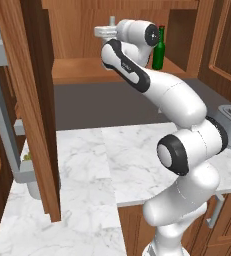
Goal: Sort all alcoholic drinks to one cabinet, and non-alcoholic drinks to the other.
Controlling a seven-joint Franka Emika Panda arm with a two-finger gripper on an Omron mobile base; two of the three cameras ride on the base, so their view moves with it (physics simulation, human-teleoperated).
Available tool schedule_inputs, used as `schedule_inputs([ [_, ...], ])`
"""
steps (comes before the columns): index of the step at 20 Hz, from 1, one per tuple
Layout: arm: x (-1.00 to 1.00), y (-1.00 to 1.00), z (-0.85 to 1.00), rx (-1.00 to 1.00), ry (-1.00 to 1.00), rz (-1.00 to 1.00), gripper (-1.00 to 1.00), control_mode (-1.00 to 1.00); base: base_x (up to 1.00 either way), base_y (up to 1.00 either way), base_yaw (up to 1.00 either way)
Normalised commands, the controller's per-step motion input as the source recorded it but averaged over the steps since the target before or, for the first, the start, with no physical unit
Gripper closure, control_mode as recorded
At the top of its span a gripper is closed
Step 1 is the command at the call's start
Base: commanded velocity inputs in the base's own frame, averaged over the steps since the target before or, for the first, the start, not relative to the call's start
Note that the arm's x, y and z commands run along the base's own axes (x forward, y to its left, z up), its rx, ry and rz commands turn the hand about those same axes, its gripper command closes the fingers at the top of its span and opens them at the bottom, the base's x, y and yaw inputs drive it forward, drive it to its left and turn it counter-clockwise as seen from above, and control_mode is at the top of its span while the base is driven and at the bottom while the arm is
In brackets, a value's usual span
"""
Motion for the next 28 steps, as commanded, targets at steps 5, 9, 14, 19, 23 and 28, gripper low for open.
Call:
schedule_inputs([
  [5,0.14,0.0,-0.24,0.0,0.01,0.0,1.0,-1.0,0.0,0.0,0.0],
  [9,0.1,0.0,-0.22,0.0,0.0,0.0,1.0,-1.0,0.0,0.0,0.0],
  [14,0.13,0.0,-0.12,0.0,0.0,0.0,1.0,-1.0,0.0,0.0,0.0],
  [19,0.24,0.0,-0.01,0.0,0.0,0.0,1.0,-1.0,0.0,0.0,0.0],
  [23,0.23,0.0,0.0,0.0,0.0,0.0,1.0,-1.0,0.0,0.0,0.0],
  [28,0.05,0.0,-0.21,0.0,0.0,0.0,1.0,-1.0,0.0,0.0,0.0],
])
